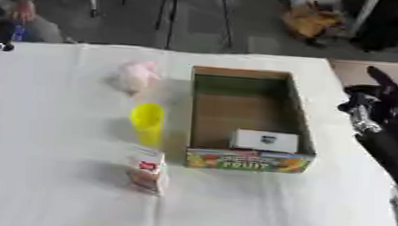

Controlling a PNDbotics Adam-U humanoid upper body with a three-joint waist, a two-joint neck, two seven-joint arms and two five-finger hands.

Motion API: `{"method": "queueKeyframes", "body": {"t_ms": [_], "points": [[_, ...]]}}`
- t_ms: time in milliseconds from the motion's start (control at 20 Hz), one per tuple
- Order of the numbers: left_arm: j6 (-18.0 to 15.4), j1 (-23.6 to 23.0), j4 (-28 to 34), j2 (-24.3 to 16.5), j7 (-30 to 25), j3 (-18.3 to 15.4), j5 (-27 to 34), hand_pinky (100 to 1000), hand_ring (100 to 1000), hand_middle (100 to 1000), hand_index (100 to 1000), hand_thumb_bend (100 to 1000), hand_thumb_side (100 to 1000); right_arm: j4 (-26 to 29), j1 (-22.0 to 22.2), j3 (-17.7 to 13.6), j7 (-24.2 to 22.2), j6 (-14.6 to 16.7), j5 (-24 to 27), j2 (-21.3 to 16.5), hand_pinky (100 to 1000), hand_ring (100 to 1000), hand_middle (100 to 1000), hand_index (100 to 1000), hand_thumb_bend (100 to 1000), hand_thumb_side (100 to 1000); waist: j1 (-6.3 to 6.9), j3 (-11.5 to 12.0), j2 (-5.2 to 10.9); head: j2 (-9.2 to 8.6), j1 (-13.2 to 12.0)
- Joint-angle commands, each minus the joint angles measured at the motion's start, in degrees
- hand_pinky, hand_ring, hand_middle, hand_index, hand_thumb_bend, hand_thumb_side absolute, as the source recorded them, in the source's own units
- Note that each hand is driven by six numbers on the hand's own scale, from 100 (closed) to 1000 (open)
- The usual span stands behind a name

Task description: Pick up objects on the table and place them in the box.

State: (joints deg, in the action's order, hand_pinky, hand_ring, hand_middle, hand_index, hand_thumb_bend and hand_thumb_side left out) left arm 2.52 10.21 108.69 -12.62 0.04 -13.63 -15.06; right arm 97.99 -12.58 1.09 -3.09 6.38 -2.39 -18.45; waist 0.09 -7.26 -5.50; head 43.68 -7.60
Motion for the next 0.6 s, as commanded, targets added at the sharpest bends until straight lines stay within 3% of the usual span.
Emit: {"method": "queueKeyframes", "body": {"t_ms": [50, 300, 600], "points": [[-0.1, 0.6, 1.0, -1.7, -0.3, -0.3, -0.1, 648, 949, 786, 832, 718, 692, 1.2, -0.8, -0.6, 0.1, 0.1, 0.1, -1.4, 725, 628, 715, 1000, 139, 494, 0.02, -0.1, 0.53, -0.15, 0.0], [-0.2, 1.2, -0.2, -3.4, -1.3, 0.4, -0.4, 648, 948, 789, 833, 719, 694, 1.2, -0.8, -0.5, 0.1, 0.1, 0.1, -1.5, 725, 628, 715, 1000, 137, 496, 0.07, -0.2, 0.53, -0.12, 0.0], [-1.0, 4.0, -4.8, -8.1, -4.8, 2.9, -1.5, 647, 949, 800, 838, 726, 701, 1.2, -0.8, -0.4, 0.0, 0.1, 0.2, -1.5, 724, 628, 715, 1000, 136, 498, 0.12, -0.5, 0.59, -0.18, -0.1]]}}
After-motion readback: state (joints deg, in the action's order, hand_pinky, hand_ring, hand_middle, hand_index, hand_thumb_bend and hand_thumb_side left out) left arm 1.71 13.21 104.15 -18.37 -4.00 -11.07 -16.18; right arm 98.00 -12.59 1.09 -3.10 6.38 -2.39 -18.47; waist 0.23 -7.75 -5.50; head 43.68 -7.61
